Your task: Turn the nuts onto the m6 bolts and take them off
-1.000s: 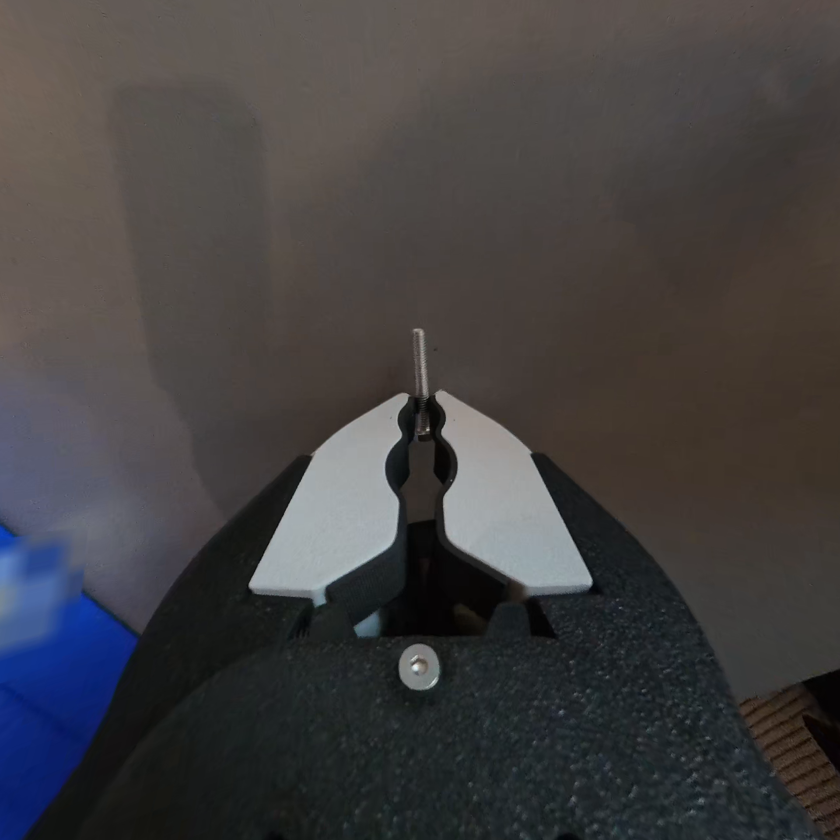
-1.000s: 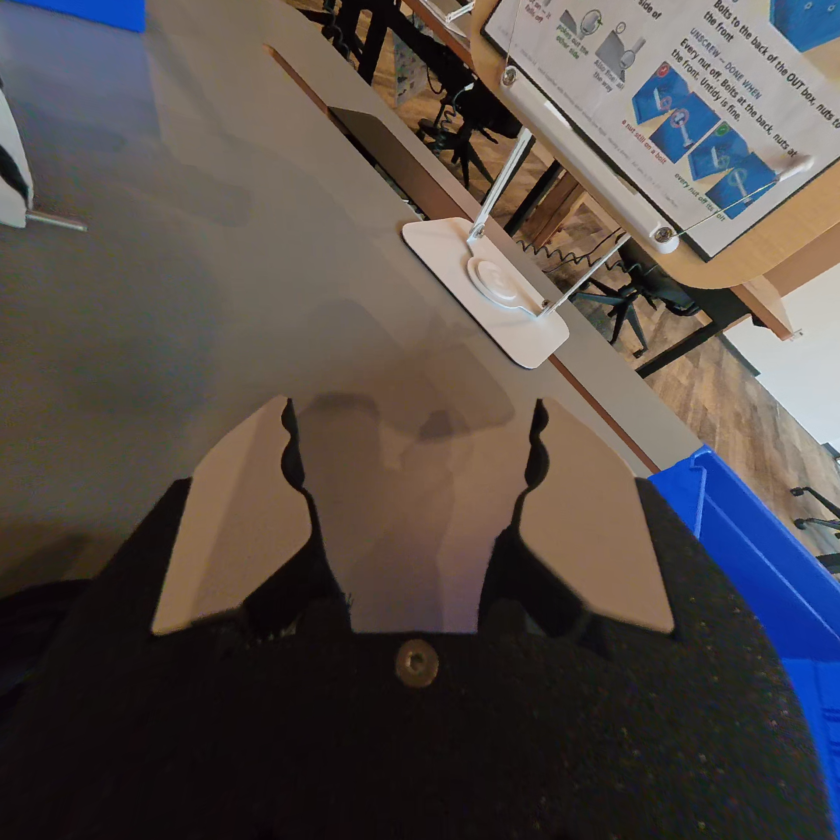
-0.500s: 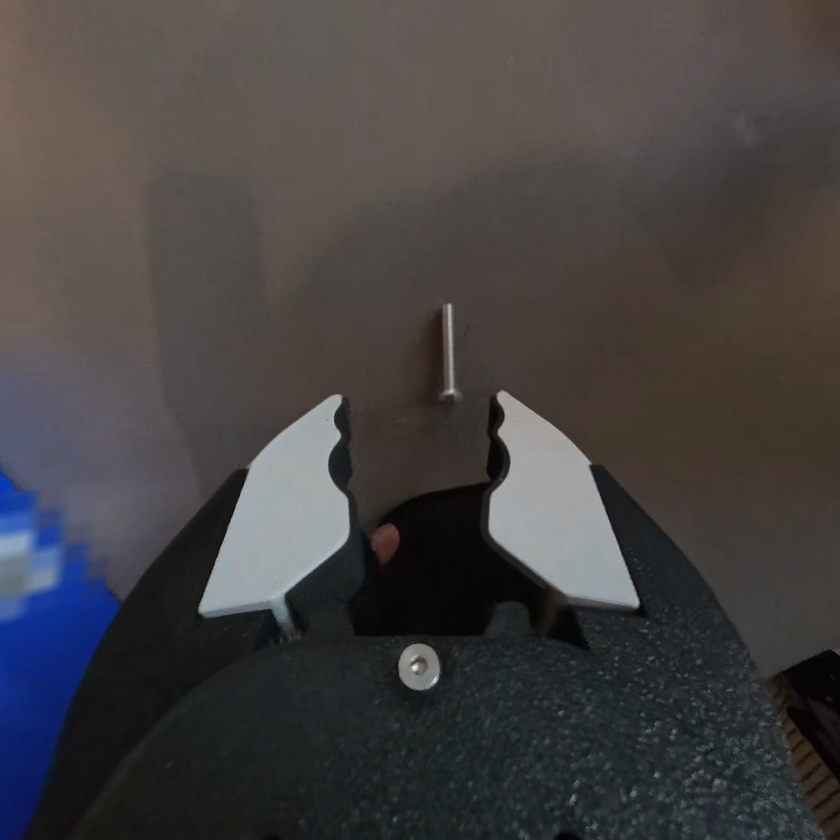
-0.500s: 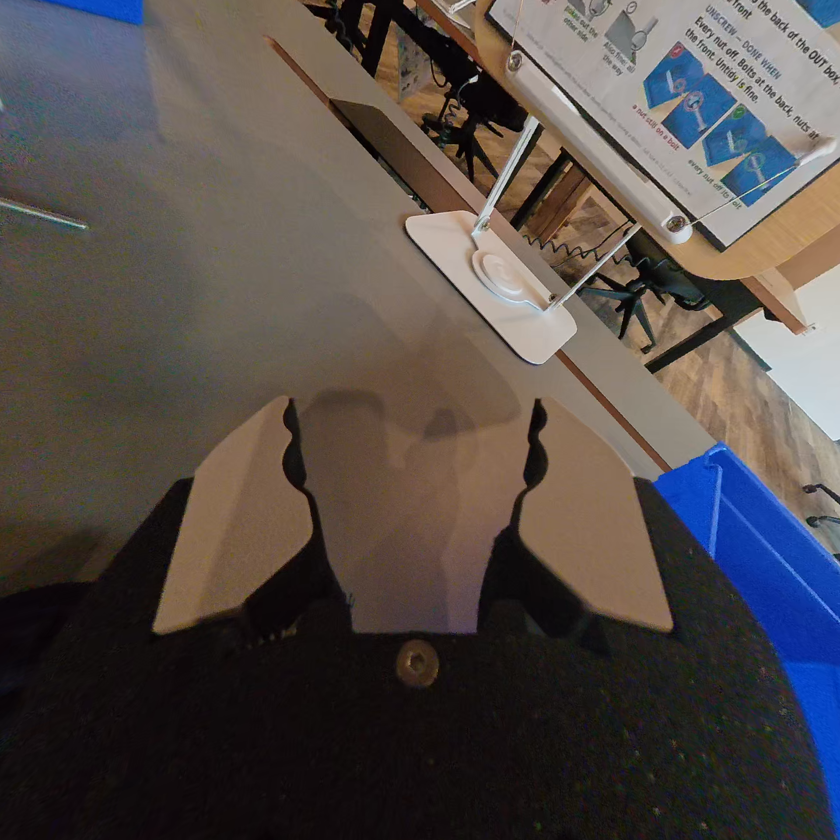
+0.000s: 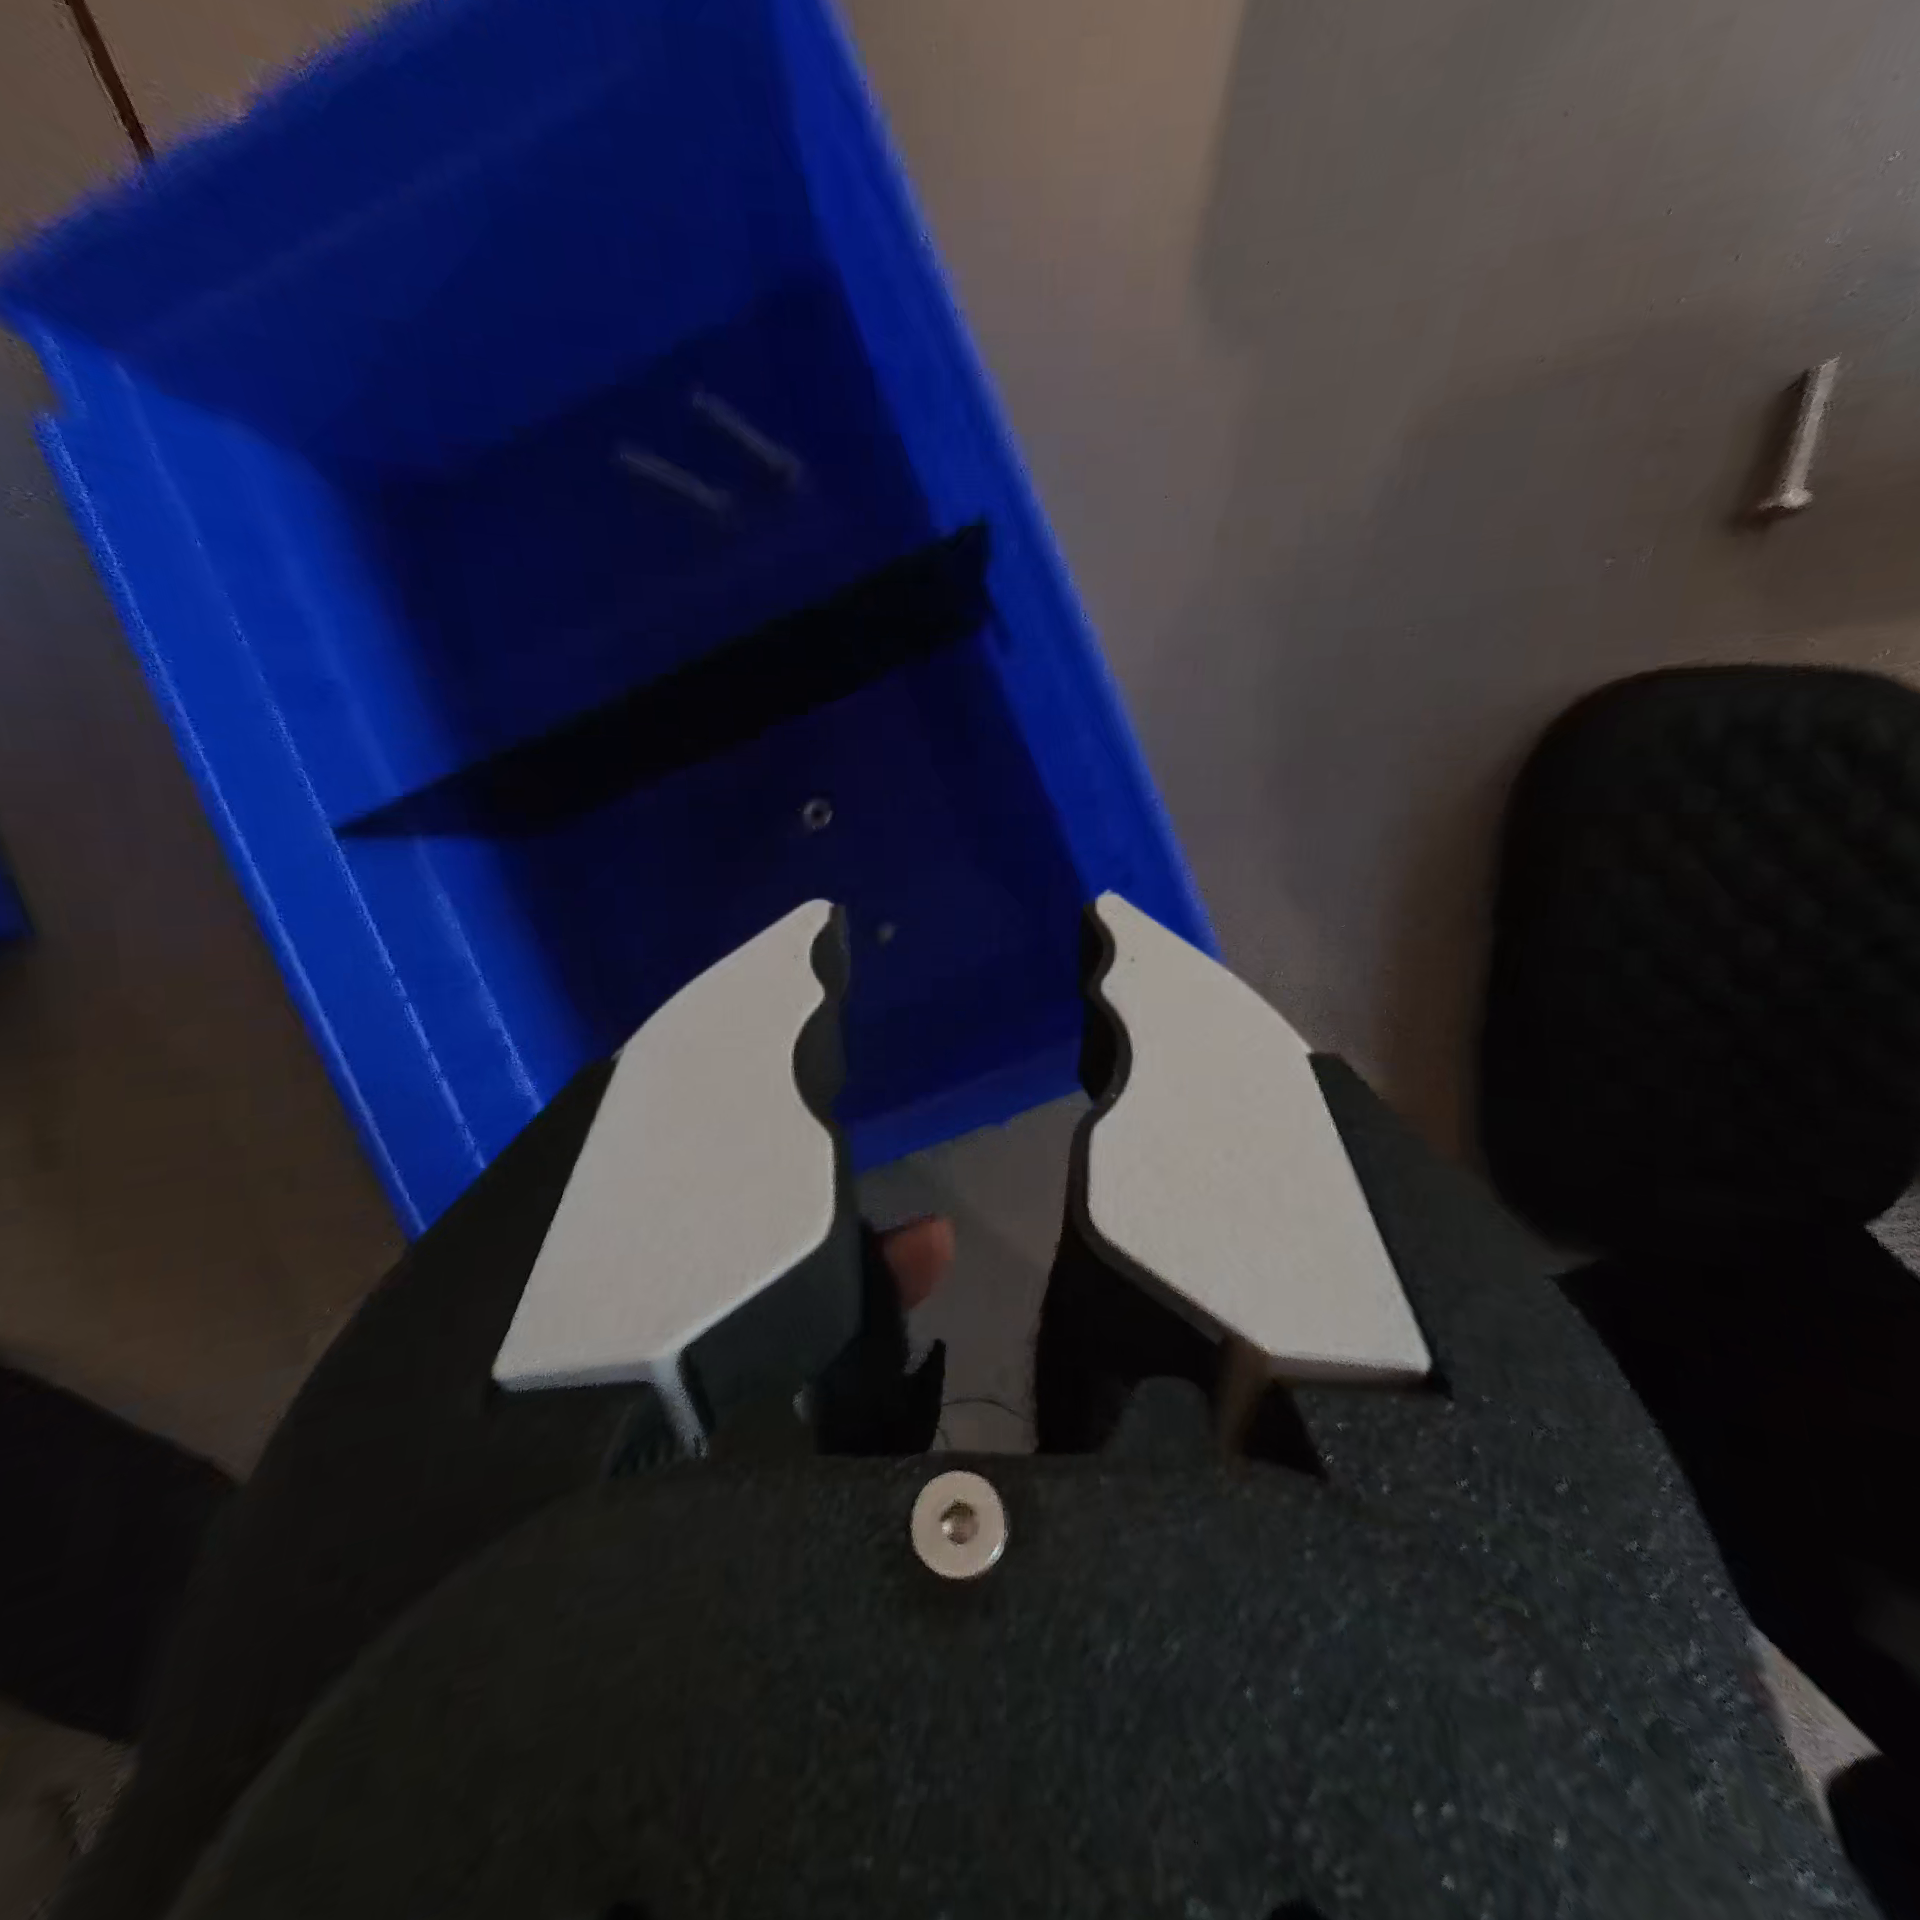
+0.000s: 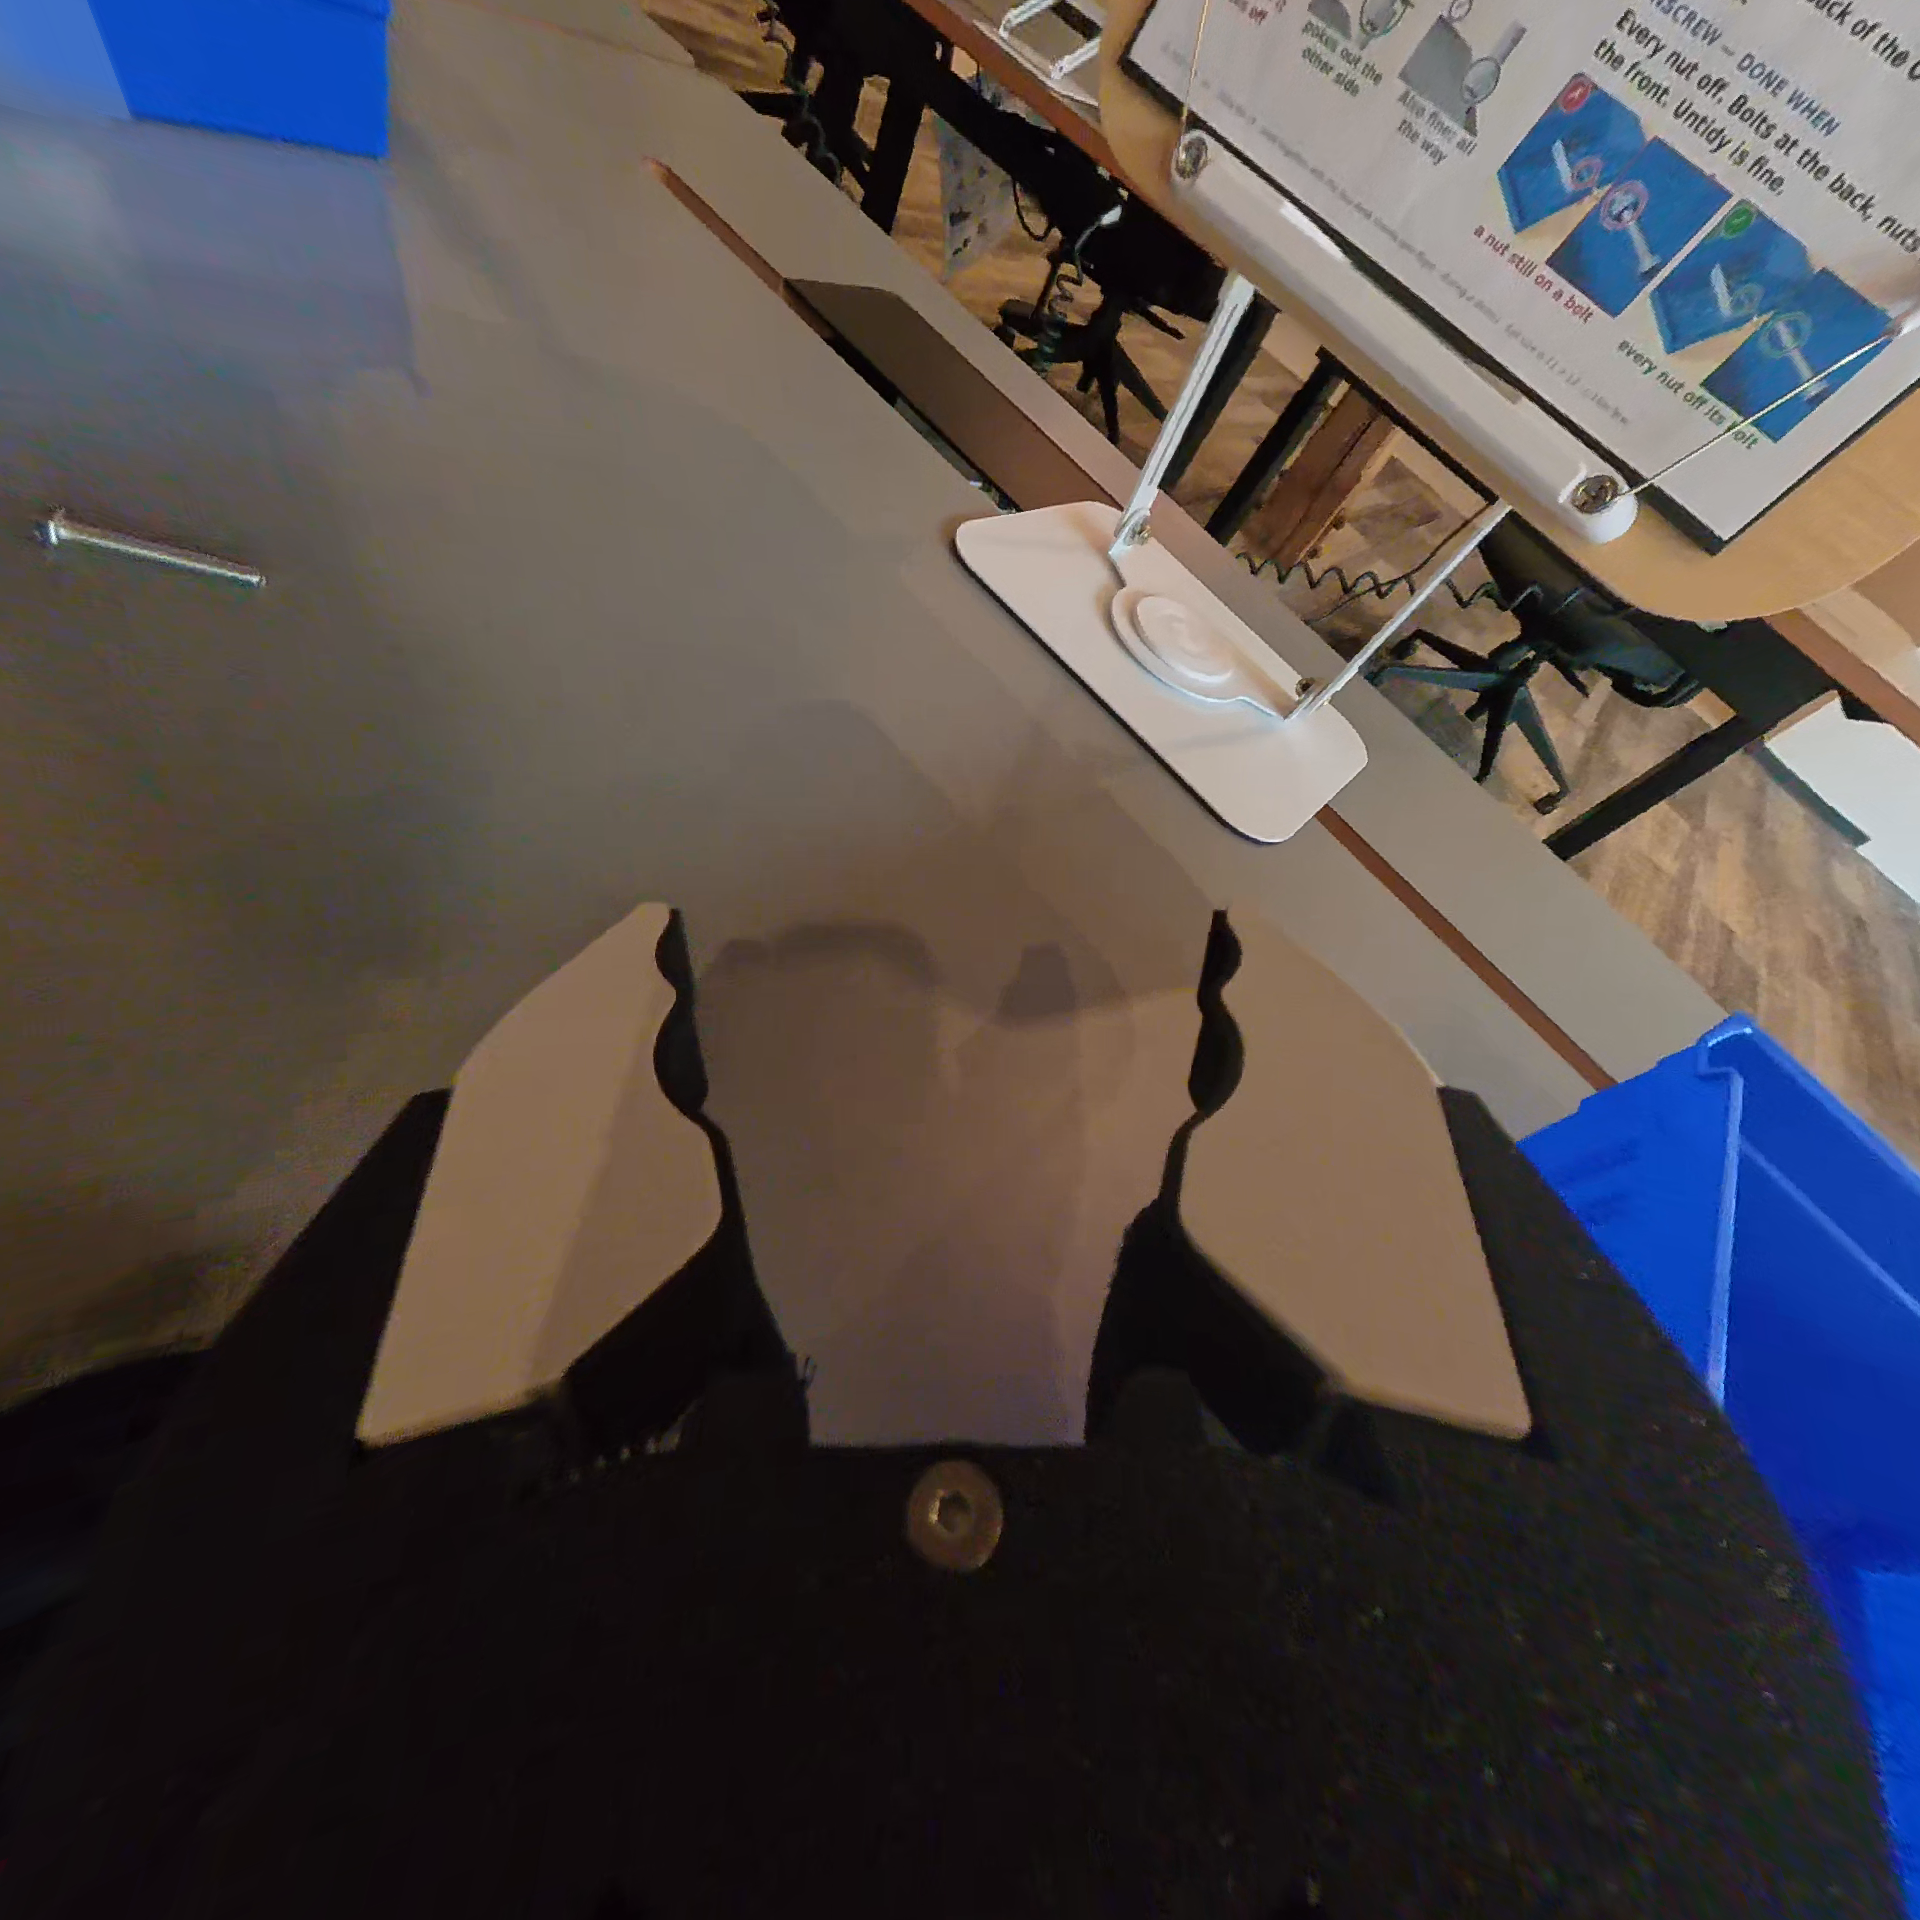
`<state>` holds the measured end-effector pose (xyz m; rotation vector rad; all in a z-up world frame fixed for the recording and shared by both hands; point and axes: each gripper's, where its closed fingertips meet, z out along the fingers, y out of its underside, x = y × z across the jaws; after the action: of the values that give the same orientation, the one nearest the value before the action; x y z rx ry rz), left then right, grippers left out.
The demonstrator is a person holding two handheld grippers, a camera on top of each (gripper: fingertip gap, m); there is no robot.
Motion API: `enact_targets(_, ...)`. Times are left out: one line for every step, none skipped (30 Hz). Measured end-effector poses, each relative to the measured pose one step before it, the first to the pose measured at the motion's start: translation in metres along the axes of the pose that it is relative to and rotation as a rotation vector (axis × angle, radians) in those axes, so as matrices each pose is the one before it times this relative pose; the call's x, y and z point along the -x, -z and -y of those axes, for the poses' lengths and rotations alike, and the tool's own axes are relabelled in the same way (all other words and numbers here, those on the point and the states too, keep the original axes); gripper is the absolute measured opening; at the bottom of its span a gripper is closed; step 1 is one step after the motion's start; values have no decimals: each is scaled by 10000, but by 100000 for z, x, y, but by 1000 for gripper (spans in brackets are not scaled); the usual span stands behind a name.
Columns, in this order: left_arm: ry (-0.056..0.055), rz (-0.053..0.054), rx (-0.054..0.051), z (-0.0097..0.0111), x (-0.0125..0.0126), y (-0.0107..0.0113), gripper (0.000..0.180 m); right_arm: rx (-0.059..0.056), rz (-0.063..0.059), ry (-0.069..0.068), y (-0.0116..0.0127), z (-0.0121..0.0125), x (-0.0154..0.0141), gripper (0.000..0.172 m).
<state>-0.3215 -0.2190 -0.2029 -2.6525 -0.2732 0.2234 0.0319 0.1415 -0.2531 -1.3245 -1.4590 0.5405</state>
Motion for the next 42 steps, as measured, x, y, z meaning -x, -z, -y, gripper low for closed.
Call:
enact_targets(255, -241, 247, -1032, 1127, -562, 42, -16, -24, -15, -15, -1, -46, 92)
enact_targets(254, -230, 278, -963, 1026, -785, 40, -13, -33, -7, -42, 19, -39, 92)
enact_targets(196, -227, 370, -968, 906, -940, 38, 5, -15, 12, -62, 10, 1, 92)
enact_targets(103, -209, 385, -870, 793, -1007, 37, 35, -6, 25, -107, -12, 31, 92)
enact_targets(82, -128, 316, -671, 780, -996, 36, 54, -24, 37, -103, -43, 27, 92)
enact_targets(89, -70, 309, -565, 753, -943, 36, 63, -35, 70, -89, -54, 20, 92)
enact_targets(36, -31, 248, -404, 648, -880, 36, 67, -43, 94, -78, -67, 4, 92)
enact_targets(-24, -15, 160, -229, 505, -795, 36, 64, -45, 109, -74, -75, -6, 92)
enact_targets(-50, -46, 167, -238, 324, -739, 34, 69, -53, 101, -55, -85, -36, 92)
enact_targets(-67, -40, 178, -232, 214, -676, 34, 76, -65, 85, -30, -108, -75, 92)
enact_targets(-55, 4, 141, -173, 174, -603, 35, 50, -67, 78, -14, -67, -99, 91)
enact_targets(-34, 50, 163, -179, 152, -540, 36, 24, -50, 53, 6, -50, -103, 91)
enact_targets(-51, 130, 223, -248, 194, -466, 37, 13, -31, 10, 16, -32, -91, 91)
enact_targets(-71, 157, 260, -298, 179, -394, 38, -1, -24, -21, 7, -24, -79, 91)
enact_targets(-43, 82, 234, -259, 68, -350, 41, -17, -6, -27, 24, 5, -55, 90)
enact_targets(13, 3, 196, -213, -10, -306, 41, -23, 5, -19, 15, 16, -22, 90)
enact_targets(37, -32, 171, -184, -17, -272, 41, -21, -3, -13, 23, 21, -19, 90)
enact_targets(49, -53, 123, -137, 7, -244, 41, -20, -8, 6, 38, 33, -5, 90)
enact_targets(65, -45, 24, 6, 48, -185, 41, -17, -11, 29, 27, 37, 1, 89)
enact_targets(86, -76, -36, 76, 8, -126, 41, -4, -14, 43, 22, 34, -1, 89)
enact_targets(85, -66, -38, 63, 26, -85, 41, 6, -13, 52, 23, 8, -11, 89)
enact_targets(51, 2, -31, 56, 107, -70, 40, 13, -23, 45, 0, -6, -28, 89)
enact_targets(40, 14, -19, 28, 114, -41, 40, 19, -16, 32, 1, -32, -24, 89)
enact_targets(56, -23, -10, 24, 42, -25, 39, 23, -5, 15, -15, -48, -8, 89)
enact_targets(60, -28, -8, 28, 10, 6, 39, 21, 2, 0, -31, -64, -10, 89)
enact_targets(51, 8, -7, 11, 47, -13, 38, 24, 11, -6, -41, -66, 0, 90)
enact_targets(48, 43, -9, 10, 85, -15, 36, 23, 1, -5, -18, -58, -28, 90)
enact_targets(57, -5, -17, 16, -3, 0, 37, 17, -10, 0, -7, -43, -43, 90)
enact_targets(78, -58, -21, 20, -97, 7, 39, 8, -10, 2, 16, -23, -49, 90)
enact_targets(97, -51, -13, 28, -76, 2, 40, -3, -6, -4, 28, -10, -47, 90)
enact_targets(75, 9, 3, 30, -32, -11, 40, -11, -9, -13, 47, 6, -58, 90)
enact_targets(12, 45, 0, 29, -45, -16, 40, -20, -7, -14, 44, 22, -46, 90)
enact_targets(-28, 47, -11, 35, -96, -25, 40, -30, -6, -8, 53, 37, -33, 90)
enact_targets(-38, 72, -12, 33, -97, -26, 40, -28, -7, -6, 53, 51, -31, 90)
enact_targets(-29, 121, -3, -4, -21, -24, 39, -21, -4, -2, 41, 46, -13, 89)
enact_targets(-14, 84, -15, 14, -49, -21, 37, -25, -5, 2, 35, 44, -12, 89)
enact_targets(15, 17, -15, 28, -119, -11, 34, -33, 4, 5, 35, 78, 20, 90)
enact_targets(22, 5, 8, 14, -124, 3, 32, -25, 22, 14, 17, 61, 50, 90)
enact_targets(14, -3, 17, 3, -119, -10, 30, -4, 18, 21, 4, 23, 45, 90)
enact_targets(7, -9, 19, -1, -99, 2, 28, 9, -1, 30, 0, -1, 33, 90)
enact_targets(0, -12, 5, 11, -85, -8, 26, 11, -10, 33, 3, -15, 1, 90)
enact_targets(20, -4, -10, 4, -48, 4, 26, 11, -23, 18, 15, -3, -39, 90)
